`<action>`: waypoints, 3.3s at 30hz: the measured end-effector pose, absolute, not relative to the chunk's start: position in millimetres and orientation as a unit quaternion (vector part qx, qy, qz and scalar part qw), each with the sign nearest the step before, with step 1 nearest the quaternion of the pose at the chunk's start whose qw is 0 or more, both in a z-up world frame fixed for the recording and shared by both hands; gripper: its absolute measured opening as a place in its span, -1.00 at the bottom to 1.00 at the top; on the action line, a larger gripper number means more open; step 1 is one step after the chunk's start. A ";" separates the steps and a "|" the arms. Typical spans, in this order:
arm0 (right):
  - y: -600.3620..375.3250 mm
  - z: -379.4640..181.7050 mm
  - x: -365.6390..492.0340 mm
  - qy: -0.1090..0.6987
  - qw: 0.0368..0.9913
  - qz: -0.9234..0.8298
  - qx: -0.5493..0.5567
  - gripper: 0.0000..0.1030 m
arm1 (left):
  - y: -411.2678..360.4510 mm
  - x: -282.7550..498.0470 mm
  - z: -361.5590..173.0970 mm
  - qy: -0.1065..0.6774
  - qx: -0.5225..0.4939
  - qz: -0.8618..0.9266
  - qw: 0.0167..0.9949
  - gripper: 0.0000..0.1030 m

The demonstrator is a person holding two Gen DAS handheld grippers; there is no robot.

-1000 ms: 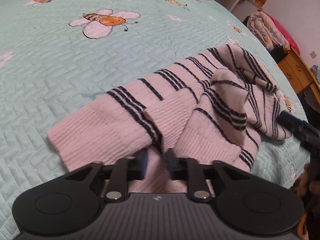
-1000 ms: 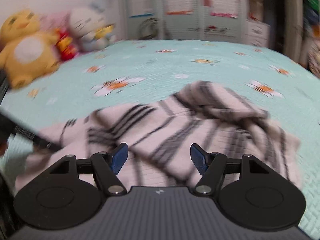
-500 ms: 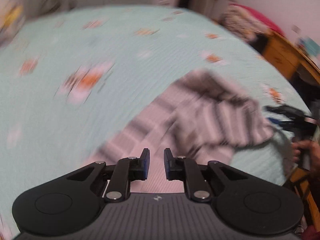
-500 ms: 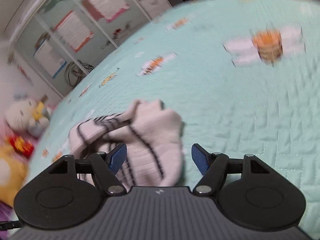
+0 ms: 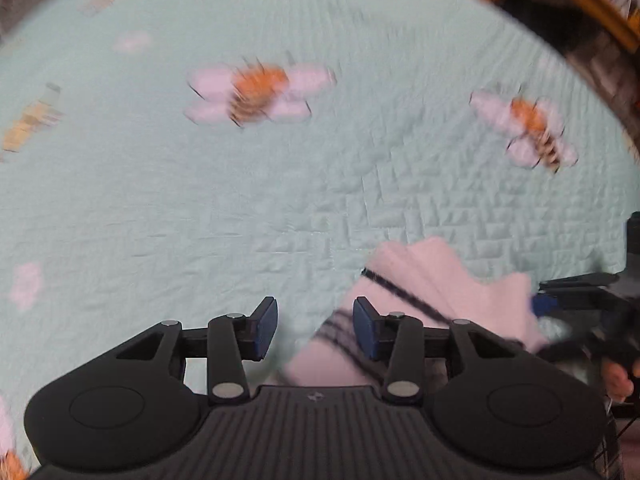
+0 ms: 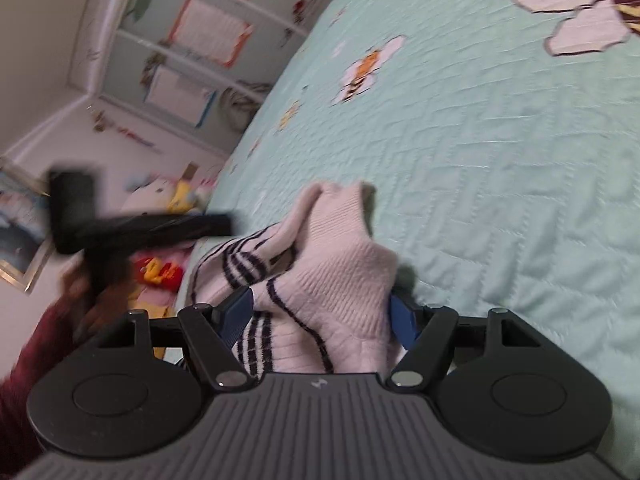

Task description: Fold clothes

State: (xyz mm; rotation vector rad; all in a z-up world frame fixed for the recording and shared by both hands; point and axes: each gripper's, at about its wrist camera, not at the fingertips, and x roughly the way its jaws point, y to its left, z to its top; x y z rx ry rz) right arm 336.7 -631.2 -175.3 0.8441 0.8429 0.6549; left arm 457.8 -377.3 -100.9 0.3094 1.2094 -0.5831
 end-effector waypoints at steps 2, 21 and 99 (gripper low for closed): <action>-630.7 -175.8 341.2 0.390 0.775 0.318 0.383 0.39 | -384.5 475.5 -116.3 0.579 0.129 -0.281 0.754 -0.14; -636.8 -191.7 337.6 0.371 0.785 0.327 0.373 -0.57 | -360.0 498.3 -120.0 0.581 -0.013 -0.355 0.732 -0.28; -587.5 -81.0 357.7 0.264 0.859 0.291 0.327 -0.20 | -352.1 305.9 -77.3 0.275 0.347 -0.117 0.889 -0.70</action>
